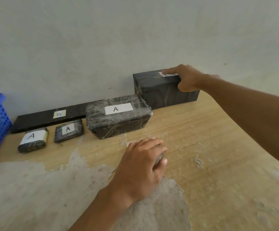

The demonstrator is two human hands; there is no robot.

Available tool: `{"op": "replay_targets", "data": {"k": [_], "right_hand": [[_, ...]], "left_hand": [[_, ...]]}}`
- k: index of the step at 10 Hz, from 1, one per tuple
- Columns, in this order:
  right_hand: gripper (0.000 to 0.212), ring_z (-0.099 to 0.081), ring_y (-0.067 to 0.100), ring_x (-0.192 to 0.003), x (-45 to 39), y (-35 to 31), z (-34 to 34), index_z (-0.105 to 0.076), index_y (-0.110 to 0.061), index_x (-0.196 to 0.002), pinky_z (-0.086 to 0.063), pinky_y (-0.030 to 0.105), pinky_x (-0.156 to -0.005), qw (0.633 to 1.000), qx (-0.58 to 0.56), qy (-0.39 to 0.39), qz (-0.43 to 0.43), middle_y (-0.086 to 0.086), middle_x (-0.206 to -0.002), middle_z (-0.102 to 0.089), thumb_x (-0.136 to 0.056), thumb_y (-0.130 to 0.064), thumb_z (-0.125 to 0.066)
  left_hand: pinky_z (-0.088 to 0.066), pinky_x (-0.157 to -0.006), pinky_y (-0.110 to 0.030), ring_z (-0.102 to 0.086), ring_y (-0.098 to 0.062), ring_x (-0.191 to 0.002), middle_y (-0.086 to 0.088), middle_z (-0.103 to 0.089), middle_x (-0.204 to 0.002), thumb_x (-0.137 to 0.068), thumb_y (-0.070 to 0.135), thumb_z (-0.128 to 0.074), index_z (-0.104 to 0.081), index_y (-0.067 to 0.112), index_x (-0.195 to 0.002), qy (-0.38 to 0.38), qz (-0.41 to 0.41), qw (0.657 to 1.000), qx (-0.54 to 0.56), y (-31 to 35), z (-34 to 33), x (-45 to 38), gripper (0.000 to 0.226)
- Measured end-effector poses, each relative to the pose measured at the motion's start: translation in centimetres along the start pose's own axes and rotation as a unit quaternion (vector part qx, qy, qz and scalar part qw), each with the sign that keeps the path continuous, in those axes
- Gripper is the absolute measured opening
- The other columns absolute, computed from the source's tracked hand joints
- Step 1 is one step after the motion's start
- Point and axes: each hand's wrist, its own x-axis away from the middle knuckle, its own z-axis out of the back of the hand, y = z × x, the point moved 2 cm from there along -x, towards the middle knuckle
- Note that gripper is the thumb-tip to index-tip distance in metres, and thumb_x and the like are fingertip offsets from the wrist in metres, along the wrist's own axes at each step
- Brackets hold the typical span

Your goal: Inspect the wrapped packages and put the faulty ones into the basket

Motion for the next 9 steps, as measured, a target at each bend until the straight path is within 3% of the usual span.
{"op": "replay_targets", "data": {"k": [1, 2, 3, 4, 6, 9], "right_hand": [[0.090, -0.044, 0.037, -0.136, -0.3, -0.1, -0.7, -0.039, -0.039, -0.153, -0.044, 0.057, -0.106, 0.998, 0.049, 0.018, 0.018, 0.008, -0.147, -0.052, -0.079, 0.011, -0.053], [0.089, -0.033, 0.031, -0.144, -0.5, -0.2, -1.3, -0.033, -0.033, -0.156, -0.028, 0.064, -0.115, 0.994, 0.096, 0.043, 0.043, 0.003, -0.150, -0.047, -0.084, 0.015, -0.053], [0.088, -0.028, 0.030, -0.145, -0.4, -0.2, -1.6, -0.031, -0.032, -0.157, -0.019, 0.067, -0.117, 0.992, 0.100, 0.062, 0.039, 0.004, -0.150, -0.044, -0.086, 0.016, -0.051], [0.087, -0.025, 0.032, -0.146, -0.4, -0.3, -1.7, -0.028, -0.031, -0.158, -0.016, 0.069, -0.117, 0.992, 0.102, 0.059, 0.038, 0.008, -0.152, -0.040, -0.087, 0.013, -0.053], [0.096, 0.000, 0.035, -0.156, 0.5, -1.0, -1.6, -0.009, -0.029, -0.162, -0.006, 0.068, -0.120, 0.991, 0.129, 0.040, 0.015, 0.017, -0.167, -0.014, -0.087, 0.011, -0.054], [0.096, 0.005, 0.031, -0.157, 6.0, -2.6, -0.1, -0.010, -0.024, -0.162, -0.004, 0.062, -0.124, 0.992, 0.109, 0.063, 0.002, 0.016, -0.169, -0.009, -0.085, 0.012, -0.052]], "left_hand": [[-0.006, -0.106, -0.004, -0.032, 0.002, -0.142, 0.016, -0.048, -0.150, -0.098, 0.040, -0.046, -0.060, 0.029, -0.137, 0.006, -0.009, 1.000, -0.002, 0.0, 0.0, 0.1, 0.043], [-0.007, -0.105, -0.005, -0.034, 0.000, -0.141, 0.015, -0.050, -0.149, -0.097, 0.039, -0.047, -0.061, 0.027, -0.135, 0.011, -0.012, 1.000, -0.002, 0.0, -0.1, 0.1, 0.042], [-0.008, -0.105, -0.006, -0.038, -0.001, -0.140, 0.014, -0.052, -0.147, -0.097, 0.038, -0.047, -0.063, 0.026, -0.133, 0.009, -0.006, 1.000, -0.005, 0.0, 0.0, 0.1, 0.042], [-0.008, -0.105, -0.007, -0.038, -0.002, -0.140, 0.013, -0.052, -0.147, -0.099, 0.036, -0.051, -0.063, 0.025, -0.134, 0.016, -0.012, 1.000, -0.009, 0.1, 0.1, 0.2, 0.038], [-0.003, -0.103, -0.003, -0.030, 0.003, -0.143, 0.016, -0.047, -0.151, -0.102, 0.035, -0.051, -0.058, 0.028, -0.138, 0.022, -0.015, 1.000, -0.008, 0.0, 0.0, 0.2, 0.038], [-0.014, -0.116, -0.019, -0.036, 0.000, -0.143, 0.013, -0.050, -0.150, -0.101, 0.033, -0.054, -0.062, 0.025, -0.136, 0.015, 0.013, 1.000, 0.011, 0.1, 0.4, 0.3, 0.037]]}}
